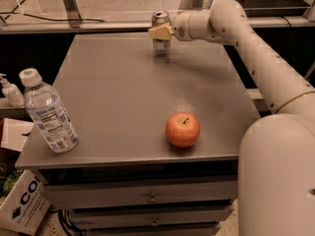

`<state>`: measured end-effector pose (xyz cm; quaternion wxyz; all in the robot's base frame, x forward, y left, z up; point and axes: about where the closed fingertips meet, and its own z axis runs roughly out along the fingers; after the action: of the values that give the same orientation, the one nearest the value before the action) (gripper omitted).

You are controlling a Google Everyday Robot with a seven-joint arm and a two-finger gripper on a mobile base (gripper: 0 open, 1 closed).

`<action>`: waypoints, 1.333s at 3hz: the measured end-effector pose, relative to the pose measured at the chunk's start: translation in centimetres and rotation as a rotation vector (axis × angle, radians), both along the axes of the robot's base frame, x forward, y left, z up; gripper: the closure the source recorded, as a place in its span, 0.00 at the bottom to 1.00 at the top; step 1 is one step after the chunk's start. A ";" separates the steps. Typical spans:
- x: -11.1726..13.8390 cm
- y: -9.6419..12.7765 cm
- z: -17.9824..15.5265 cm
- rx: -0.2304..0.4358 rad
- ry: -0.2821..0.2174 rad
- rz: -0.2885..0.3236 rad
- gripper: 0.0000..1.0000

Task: Move 7up can near apple

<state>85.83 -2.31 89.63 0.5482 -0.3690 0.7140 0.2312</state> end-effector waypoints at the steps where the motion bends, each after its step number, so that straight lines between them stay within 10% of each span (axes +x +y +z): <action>1: -6.8 -2.7 3.2 -0.015 -0.046 0.057 1.00; 2: -15.1 -4.7 5.6 -0.033 -0.077 0.104 1.00; 4: -28.5 -10.3 0.1 -0.055 0.035 0.104 1.00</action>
Offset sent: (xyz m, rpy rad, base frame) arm -0.2788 -0.0936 0.0087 -0.1004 0.0126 0.1554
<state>57.33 -12.58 89.68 0.5123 -0.4165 0.7096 0.2461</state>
